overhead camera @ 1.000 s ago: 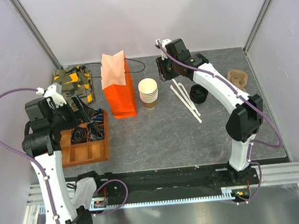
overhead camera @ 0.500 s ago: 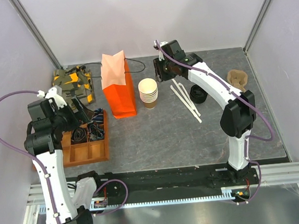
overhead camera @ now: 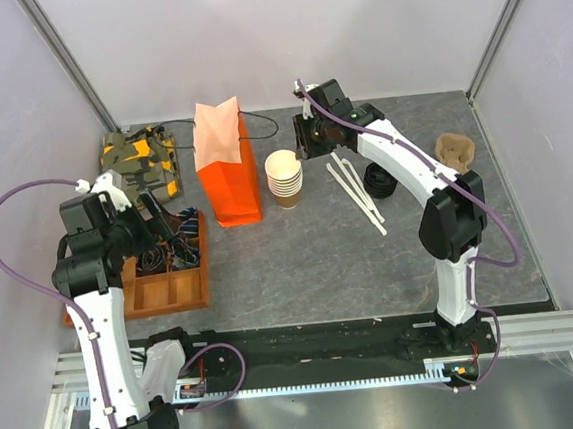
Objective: Pack the takeout coffee
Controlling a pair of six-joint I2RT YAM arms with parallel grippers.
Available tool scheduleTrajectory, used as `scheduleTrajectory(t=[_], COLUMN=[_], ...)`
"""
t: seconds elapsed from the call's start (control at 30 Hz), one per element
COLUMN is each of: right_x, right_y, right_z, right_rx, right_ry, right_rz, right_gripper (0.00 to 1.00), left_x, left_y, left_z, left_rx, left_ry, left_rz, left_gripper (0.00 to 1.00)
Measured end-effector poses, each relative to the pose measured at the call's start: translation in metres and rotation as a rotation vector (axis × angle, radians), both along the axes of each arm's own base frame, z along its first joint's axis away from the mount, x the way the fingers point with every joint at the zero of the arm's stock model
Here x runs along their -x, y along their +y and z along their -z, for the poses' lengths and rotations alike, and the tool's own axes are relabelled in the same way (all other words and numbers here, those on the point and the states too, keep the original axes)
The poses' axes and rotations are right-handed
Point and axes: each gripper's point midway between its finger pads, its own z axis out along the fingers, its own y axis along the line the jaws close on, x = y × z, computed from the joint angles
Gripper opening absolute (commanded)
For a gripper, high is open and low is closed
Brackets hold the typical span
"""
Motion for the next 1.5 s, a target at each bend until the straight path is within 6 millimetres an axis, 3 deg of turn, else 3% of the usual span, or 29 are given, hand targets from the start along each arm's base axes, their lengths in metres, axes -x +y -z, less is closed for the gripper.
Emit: scheduleTrajectory(t=[0.23,0.57,1.13,1.5], right_x=[0.000,0.001,0.006,0.005], right_y=[0.003,0.005,0.010,0.006], right_z=[0.012,0.013,0.008,-0.014], right_rx=[-0.002,-0.016,-0.053,-0.111], right_ry=[0.031,0.044,0.067,0.056], right_rz=[-0.004,0.000,-0.004,-0.002], right_gripper=[0.33,0.00,0.00,0.00], left_x=[-0.002,-0.003,-0.004,-0.006], left_y=[0.002,0.003,0.005,0.005], left_z=[0.002,0.003,0.008,0.011], left_rx=[-0.003,0.000,0.006,0.011], left_ry=[-0.003,-0.005,0.015,0.031], left_rz=[-0.008,-0.017,-0.023,-0.023], left_gripper=[0.92,0.91,0.91,0.91])
